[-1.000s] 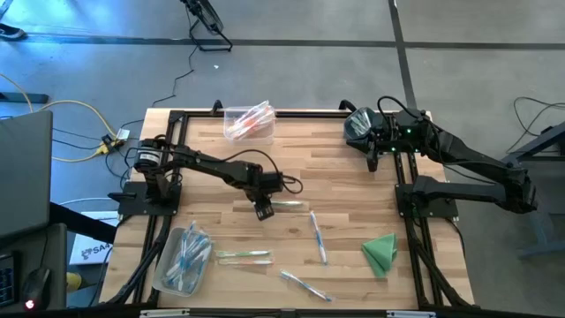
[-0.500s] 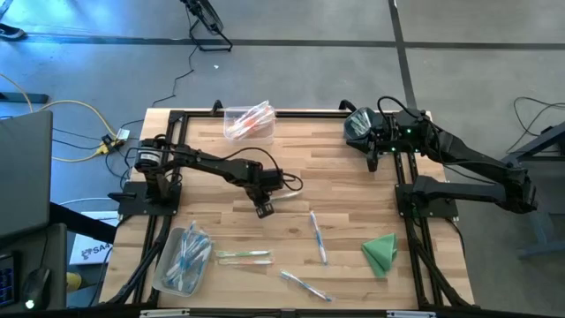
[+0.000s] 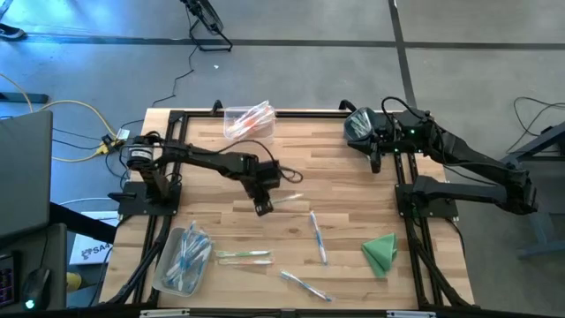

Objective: Pick & Place Toothbrushes
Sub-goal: Put the top green toothbrush into the blue bin

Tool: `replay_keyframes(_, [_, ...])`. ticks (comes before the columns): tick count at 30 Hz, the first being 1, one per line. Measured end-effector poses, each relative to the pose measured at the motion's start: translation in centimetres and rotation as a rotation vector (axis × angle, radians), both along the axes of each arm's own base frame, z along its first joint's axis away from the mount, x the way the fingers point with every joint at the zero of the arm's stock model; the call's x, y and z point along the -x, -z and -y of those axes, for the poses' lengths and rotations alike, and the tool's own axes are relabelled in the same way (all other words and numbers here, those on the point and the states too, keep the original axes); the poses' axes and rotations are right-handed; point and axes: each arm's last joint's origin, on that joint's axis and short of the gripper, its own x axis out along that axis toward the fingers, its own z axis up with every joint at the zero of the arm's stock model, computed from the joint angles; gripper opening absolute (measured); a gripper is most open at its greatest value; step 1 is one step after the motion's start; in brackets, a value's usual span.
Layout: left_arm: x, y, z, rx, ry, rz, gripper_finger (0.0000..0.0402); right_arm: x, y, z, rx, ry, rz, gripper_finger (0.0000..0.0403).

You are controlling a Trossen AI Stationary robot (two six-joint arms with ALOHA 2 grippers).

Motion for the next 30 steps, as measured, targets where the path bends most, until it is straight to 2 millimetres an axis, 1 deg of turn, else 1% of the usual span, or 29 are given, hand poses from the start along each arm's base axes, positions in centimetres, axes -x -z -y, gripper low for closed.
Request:
replay_keyframes(8, [0.5,-2.4,-2.2,0.003,-0.029,0.113,0.0002,1.5,-1.0,-0.8,0.03,-0.017,0.068,0.0003])
replay_keyframes(14, [0.6,-4.4,-3.7,0.018,-0.039,0.247,0.0001,2.5,-1.6,-1.4,0.055,-0.016,0.114,0.0003])
replay_keyframes(25, [-0.6,-7.2,-6.1,0.021,-0.066,0.57,0.0,2.8,-1.7,-1.5,0.065,-0.012,0.128,0.0003])
replay_keyframes(30, [-1.1,-8.5,-7.0,-0.001,-0.094,0.713,0.0,2.8,-1.7,-1.5,0.131,-0.031,0.114,0.0003])
